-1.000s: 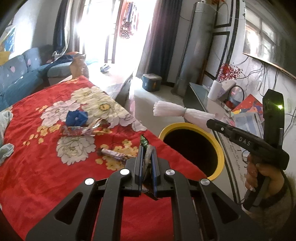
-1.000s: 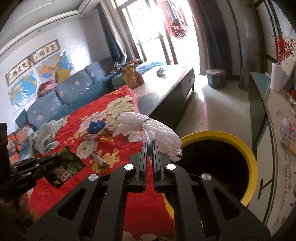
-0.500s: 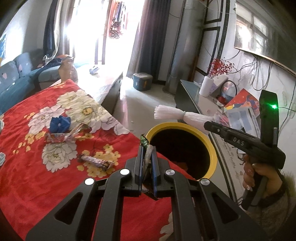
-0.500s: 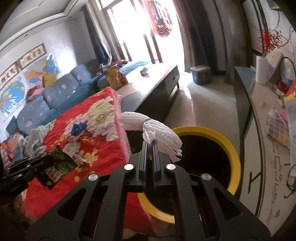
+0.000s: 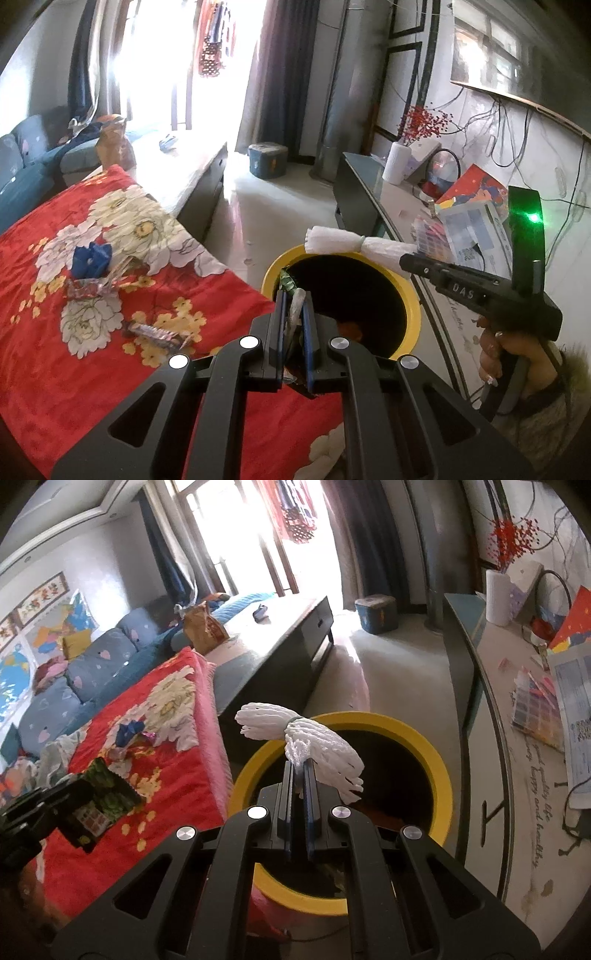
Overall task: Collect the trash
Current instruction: 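Carry the green snack bag and white tissue bundle with both tools over the bin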
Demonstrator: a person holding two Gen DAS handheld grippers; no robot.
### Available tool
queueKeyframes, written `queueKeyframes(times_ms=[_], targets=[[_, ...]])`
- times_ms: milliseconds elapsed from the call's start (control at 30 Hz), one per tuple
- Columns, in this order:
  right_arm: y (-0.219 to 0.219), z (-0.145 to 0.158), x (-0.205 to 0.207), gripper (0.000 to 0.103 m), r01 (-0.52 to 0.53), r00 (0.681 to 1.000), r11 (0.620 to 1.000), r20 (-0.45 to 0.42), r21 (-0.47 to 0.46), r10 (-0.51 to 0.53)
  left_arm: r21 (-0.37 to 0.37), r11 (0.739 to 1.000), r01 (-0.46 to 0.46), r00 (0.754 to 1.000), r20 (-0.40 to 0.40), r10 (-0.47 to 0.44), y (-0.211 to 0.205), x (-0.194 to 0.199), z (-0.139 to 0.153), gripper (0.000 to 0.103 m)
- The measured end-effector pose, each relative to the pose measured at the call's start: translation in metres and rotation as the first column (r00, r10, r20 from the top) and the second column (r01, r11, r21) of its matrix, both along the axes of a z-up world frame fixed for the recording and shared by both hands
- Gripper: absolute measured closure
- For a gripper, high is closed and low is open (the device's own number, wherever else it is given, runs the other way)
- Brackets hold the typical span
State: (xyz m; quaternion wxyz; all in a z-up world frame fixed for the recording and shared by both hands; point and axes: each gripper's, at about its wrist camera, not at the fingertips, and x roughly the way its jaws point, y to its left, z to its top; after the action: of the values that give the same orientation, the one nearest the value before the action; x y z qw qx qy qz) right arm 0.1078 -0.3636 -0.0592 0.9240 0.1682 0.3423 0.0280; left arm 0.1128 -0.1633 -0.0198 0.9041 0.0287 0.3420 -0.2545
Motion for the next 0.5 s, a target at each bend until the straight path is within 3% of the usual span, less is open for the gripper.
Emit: queueKeyframes(times_ms=[500], targets=[[-0.019, -0.019, -0.002, 0.101, 0.046, 0.997, 0.999, -0.062, 0.006, -0.045, -0.003, 0.998, 0.058, 0.998, -0.035, -0.058, -0.030, 0.013, -0.017, 0.095]])
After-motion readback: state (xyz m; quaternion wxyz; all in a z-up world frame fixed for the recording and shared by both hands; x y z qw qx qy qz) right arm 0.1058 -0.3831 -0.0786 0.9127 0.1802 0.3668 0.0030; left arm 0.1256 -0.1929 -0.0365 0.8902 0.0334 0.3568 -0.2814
